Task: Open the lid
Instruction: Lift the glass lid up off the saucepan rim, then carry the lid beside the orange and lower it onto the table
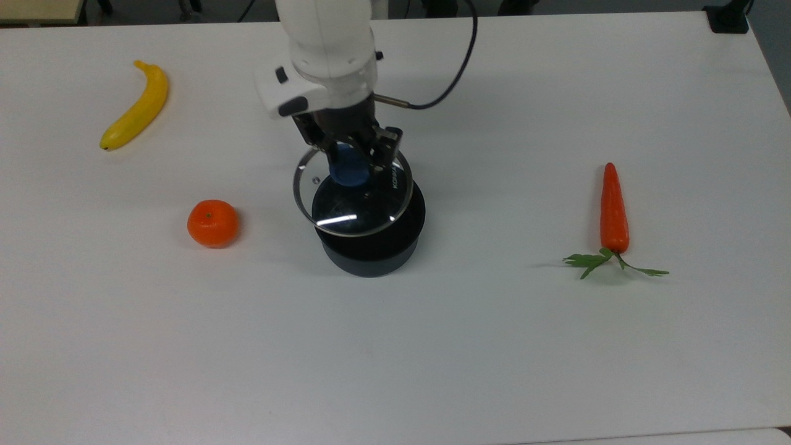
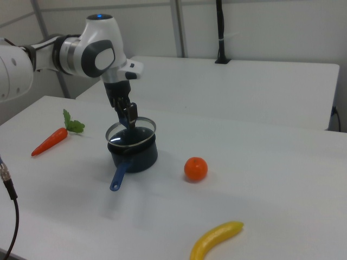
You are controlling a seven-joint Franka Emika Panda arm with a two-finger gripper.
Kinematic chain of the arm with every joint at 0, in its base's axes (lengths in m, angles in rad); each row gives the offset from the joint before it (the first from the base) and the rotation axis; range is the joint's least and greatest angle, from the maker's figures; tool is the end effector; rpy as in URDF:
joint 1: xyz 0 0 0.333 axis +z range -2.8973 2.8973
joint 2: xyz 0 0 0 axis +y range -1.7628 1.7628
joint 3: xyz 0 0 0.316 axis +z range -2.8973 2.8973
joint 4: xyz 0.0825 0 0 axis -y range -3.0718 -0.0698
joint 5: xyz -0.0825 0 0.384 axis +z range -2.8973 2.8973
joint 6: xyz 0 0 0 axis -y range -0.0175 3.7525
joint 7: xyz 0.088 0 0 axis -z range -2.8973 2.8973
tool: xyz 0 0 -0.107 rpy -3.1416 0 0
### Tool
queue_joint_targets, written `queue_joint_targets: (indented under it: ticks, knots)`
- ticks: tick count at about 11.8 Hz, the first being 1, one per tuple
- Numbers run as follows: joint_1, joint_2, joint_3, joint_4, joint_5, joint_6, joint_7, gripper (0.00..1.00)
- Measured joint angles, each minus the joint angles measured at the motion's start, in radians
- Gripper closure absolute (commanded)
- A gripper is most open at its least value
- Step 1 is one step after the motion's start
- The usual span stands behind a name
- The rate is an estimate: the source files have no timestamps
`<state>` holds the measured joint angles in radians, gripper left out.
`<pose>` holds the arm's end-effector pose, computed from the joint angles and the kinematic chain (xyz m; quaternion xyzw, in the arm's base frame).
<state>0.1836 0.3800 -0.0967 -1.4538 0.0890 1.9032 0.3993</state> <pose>0.6770 0.0753 0.4761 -0.9855 0.1643 -0.0286 0.0326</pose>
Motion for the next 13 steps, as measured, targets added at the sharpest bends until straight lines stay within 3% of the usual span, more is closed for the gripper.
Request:
queue_joint_targets:
  ticks: [3,7,11,13]
  knots:
    - [-0.072,-0.051,-0.007,-0.012,0.0,-0.127,-0.065,0.54]
    - [-0.226,-0.121,-0.012,-0.119,0.0,-0.129,-0.175,0.54]
    - [-0.337,-0.192,-0.013,-0.326,0.0,0.034,-0.304,0.54]
    - [-0.354,-0.208,-0.013,-0.388,0.0,0.07,-0.34,0.54]
